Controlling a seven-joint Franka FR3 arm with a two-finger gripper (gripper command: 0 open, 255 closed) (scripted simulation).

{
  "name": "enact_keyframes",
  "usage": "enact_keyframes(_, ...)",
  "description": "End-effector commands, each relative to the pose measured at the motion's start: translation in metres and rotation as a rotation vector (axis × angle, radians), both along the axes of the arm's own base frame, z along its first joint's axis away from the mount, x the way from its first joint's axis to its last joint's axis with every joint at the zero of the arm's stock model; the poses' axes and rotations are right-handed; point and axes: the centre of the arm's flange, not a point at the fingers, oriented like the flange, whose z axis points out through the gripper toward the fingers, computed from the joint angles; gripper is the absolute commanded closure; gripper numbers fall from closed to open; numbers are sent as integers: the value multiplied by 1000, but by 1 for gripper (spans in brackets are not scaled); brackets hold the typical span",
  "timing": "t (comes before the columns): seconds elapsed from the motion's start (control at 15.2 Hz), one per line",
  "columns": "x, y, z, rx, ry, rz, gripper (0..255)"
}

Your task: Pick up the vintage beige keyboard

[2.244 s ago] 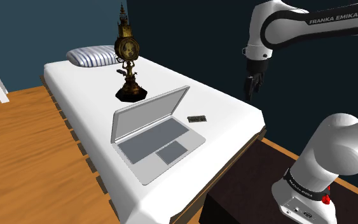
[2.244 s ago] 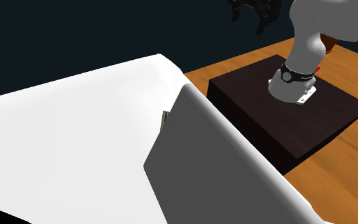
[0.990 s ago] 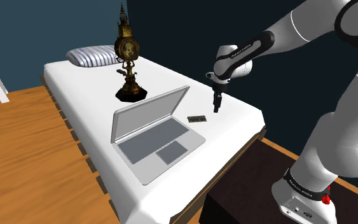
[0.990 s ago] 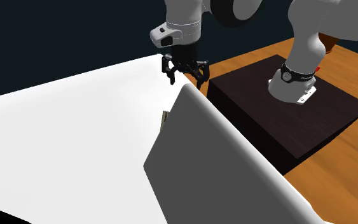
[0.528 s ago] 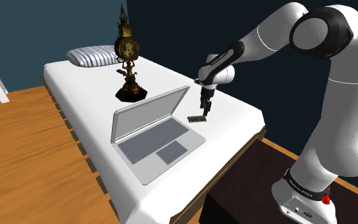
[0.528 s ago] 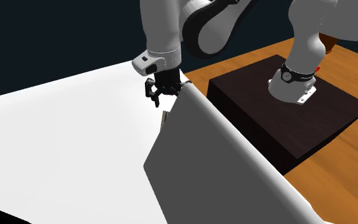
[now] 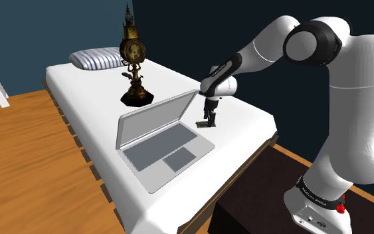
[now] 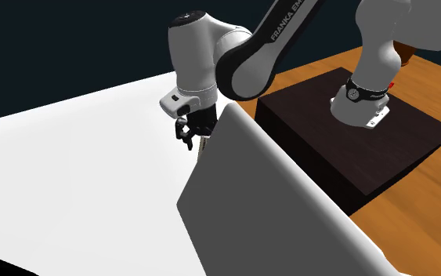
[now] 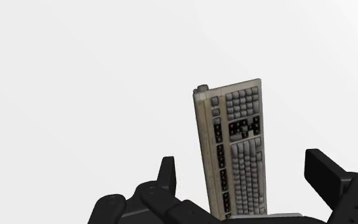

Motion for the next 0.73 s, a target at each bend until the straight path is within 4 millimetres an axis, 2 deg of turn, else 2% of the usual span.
enact_keyframes(0.0, 0, -1, -9, 0, 0, 0, 0)
enact_keyframes(0.07, 0, -1, -9, 0, 0, 0, 0)
enact_keyframes(0.13, -1, -1, -9, 0, 0, 0, 255)
enact_keyframes(0.66, -1, -2, -9, 0, 0, 0, 255)
